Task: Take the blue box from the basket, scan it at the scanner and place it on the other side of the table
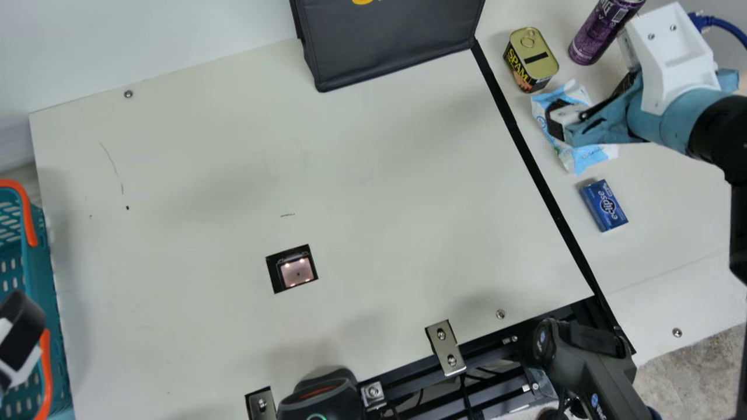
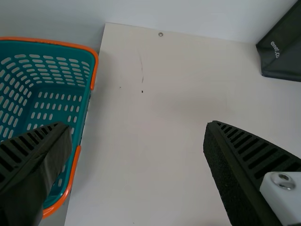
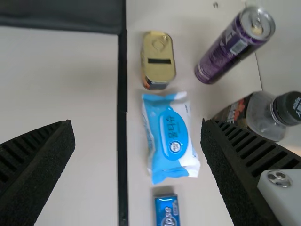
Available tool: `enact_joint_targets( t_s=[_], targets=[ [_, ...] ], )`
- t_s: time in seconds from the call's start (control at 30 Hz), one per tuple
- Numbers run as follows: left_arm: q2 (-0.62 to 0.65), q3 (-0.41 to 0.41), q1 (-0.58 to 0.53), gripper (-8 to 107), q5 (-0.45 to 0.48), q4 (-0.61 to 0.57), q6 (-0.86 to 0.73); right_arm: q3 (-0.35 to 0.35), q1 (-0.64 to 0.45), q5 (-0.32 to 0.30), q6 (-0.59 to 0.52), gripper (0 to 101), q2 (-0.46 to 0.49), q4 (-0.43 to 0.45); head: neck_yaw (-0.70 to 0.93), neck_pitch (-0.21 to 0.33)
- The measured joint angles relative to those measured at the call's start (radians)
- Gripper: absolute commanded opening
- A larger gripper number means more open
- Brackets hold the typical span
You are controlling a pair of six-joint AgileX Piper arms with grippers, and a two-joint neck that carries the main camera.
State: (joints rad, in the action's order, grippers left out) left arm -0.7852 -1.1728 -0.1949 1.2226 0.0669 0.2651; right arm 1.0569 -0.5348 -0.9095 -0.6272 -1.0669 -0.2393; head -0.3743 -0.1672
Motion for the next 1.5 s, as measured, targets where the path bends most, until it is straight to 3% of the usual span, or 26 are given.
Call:
enact_joint_targets(
  t_s=[0.17,0.37,0.67,1.13,1.5],
  targets=[
    [0.002,-0.004,0.019,90,-0.002,-0.014,-0.018,0.033,0.101,-0.027,0.167,95,0.034,0.029,0.012,0.0],
    [0.017,-0.016,0.086,90,-0.006,-0.051,-0.124,0.061,0.177,-0.09,0.201,95,0.099,0.074,0.138,0.0],
    [0.028,-0.029,0.165,90,-0.01,-0.094,-0.265,0.1,0.317,-0.177,0.369,95,0.186,0.149,0.341,0.0],
    [0.028,-0.029,0.165,90,-0.01,-0.094,-0.265,0.161,0.536,-0.305,0.613,95,0.322,0.25,0.345,0.0],
    [0.028,-0.029,0.165,90,-0.01,-0.094,-0.265,0.161,0.547,-0.312,0.627,95,0.328,0.25,0.344,0.0]
  ],
)
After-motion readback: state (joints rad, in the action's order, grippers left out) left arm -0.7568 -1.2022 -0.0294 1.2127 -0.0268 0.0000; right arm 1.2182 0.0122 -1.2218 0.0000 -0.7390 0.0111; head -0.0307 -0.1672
